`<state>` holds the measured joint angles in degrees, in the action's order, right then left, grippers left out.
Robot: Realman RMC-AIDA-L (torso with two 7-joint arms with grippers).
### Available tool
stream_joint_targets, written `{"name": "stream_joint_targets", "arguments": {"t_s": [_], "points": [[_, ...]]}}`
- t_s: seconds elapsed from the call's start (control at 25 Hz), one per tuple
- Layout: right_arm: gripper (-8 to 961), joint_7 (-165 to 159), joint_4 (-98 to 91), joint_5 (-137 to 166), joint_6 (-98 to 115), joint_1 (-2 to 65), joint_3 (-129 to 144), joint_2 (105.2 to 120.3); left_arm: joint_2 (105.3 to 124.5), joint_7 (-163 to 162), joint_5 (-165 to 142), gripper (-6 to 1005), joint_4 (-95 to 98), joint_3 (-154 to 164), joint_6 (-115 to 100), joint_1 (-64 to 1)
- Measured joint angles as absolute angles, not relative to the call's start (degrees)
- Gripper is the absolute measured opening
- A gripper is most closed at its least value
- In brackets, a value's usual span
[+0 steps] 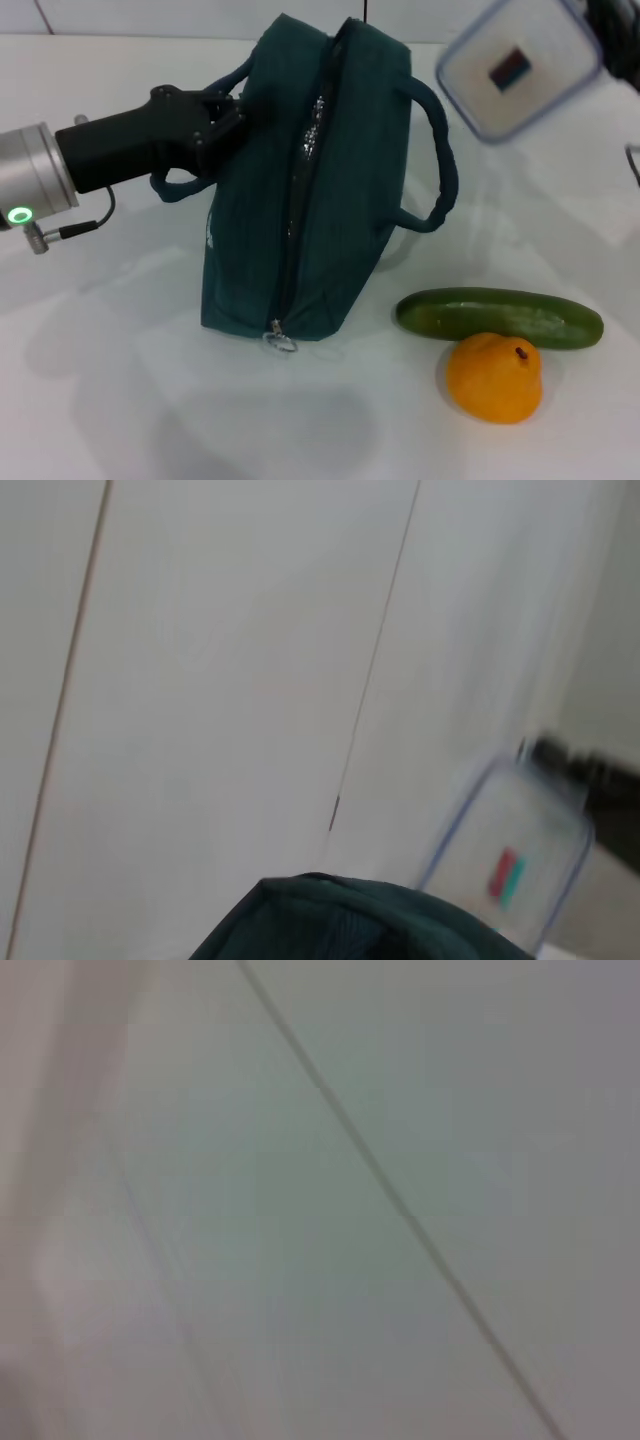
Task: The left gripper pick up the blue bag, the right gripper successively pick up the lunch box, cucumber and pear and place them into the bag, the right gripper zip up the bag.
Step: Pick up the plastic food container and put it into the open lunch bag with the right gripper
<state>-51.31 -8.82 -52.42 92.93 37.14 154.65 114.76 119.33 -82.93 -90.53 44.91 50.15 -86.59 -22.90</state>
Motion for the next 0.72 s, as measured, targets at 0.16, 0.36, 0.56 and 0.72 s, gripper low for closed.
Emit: {"name": "stream_joint_targets", "arguments": {"t_s": [0.16,0.36,0.56,0.72], "points": [[179,-52.28,-8.8,-52.62,95.23,42.23,154.24,114.7,119.47,-81.58,-90.93,41,42.02,50.19,-85.16,-24.29],[191,-53.52,-8.71,-50.47,95.39,49.59,154.11,115.1,119.44,-81.28,-90.94,41,40.86,50.18,-85.02,-25.03],[203,-55.35,-7.69,-45.86,91.0,52.65,154.08,115.32,119.48,-81.26,-90.86,41,40.66,50.18,-85.09,-25.92],[212,-55.37,-7.99,-43.79,89.65,51.36,154.14,115.44,119.46,-81.26,-90.74,41,40.71,49.91,-85.06,-26.03]]}}
